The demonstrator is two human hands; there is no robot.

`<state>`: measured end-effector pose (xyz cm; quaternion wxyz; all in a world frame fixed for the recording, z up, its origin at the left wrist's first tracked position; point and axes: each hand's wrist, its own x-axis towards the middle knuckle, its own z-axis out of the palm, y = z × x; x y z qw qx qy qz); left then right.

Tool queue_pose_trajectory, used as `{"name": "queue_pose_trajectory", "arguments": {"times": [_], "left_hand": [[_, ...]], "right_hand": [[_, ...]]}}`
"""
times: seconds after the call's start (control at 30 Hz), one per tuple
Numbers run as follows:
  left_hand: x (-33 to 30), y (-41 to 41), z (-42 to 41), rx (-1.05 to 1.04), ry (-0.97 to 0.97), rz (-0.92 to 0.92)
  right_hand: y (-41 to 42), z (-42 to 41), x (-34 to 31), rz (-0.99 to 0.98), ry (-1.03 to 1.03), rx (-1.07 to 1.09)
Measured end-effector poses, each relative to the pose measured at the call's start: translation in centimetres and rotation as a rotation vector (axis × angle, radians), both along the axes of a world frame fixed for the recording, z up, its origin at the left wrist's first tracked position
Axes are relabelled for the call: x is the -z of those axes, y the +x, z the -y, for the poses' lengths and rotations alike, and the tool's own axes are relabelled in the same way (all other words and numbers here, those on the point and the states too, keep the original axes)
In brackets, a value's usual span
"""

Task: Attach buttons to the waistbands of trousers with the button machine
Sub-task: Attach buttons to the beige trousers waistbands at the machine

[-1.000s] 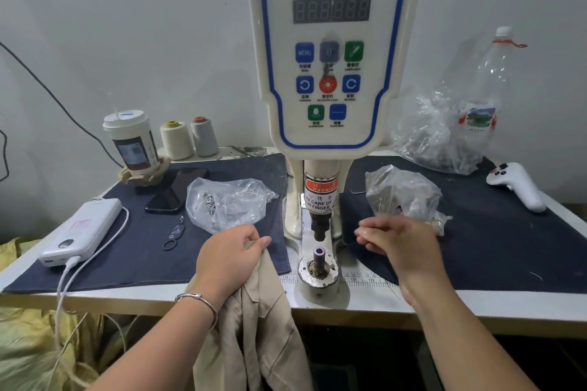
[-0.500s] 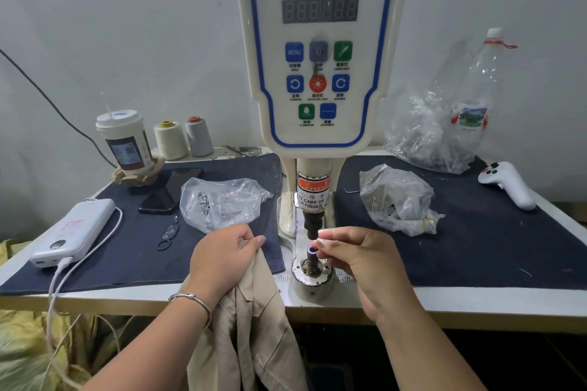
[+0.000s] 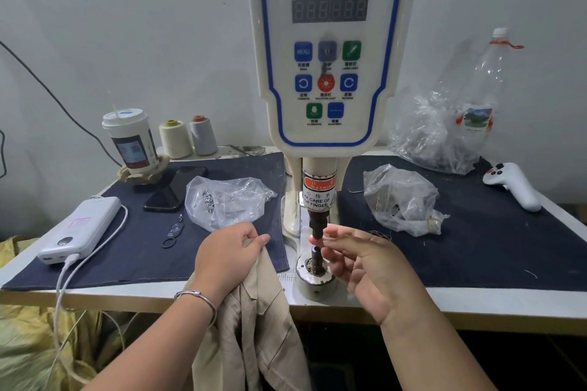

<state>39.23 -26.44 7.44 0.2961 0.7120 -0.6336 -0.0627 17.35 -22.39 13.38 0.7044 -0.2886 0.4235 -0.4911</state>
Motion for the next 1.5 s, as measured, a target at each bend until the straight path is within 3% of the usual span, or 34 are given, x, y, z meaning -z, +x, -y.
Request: {"name": "queue_pose_trajectory", "arguments": {"times": [0.5, 0.6, 0.7, 0.8, 0.9, 0.97, 1.13, 1.27, 1.5], "left_hand": [[-0.2, 0.0, 0.0, 0.004, 0.010, 0.000], [-0.2, -0.1, -0.1, 0.007, 0.014, -0.015], [-0.2, 0.0, -0.2, 0.016, -0.006, -0.033], [-0.2, 0.2, -0.1, 0.022, -0.008, -0.047], [-0.3, 0.2, -0.2, 0.031, 0.014, 0.043], [-0.6, 0.1, -0.2, 0.017, 0.029, 0.076], [-0.7, 0.4, -0.8, -0.017, -0.041, -0.139], [-0.4, 0.7, -0.4, 0.010, -0.033, -0.147], [-0.4, 1.2, -0.3, 0.080, -0.040, -0.201]], "right_hand": [[-0.9, -1.0, -2.0, -0.105, -0.038, 0.003], [-0.5, -2.2, -1.2, -0.325, -0.132, 0.117], [1.3, -4.0, -0.5, -0.563, -0.364, 0.251], [4.8, -4.2, -0.6, -0.745, -0.655, 0.173], [8.7, -1.6, -1.7, -0.982, -0.815, 0.025], [11.3, 1.4, -2.5, -1.139, -0.825, -0.090], [17.1, 8.0, -3.2, -1.518, -0.729, -0.420], [20.2, 11.7, -2.4, -1.770, -0.530, -0.599], [22.0, 14.5, -0.2, -1.799, -0.611, -0.528]]}}
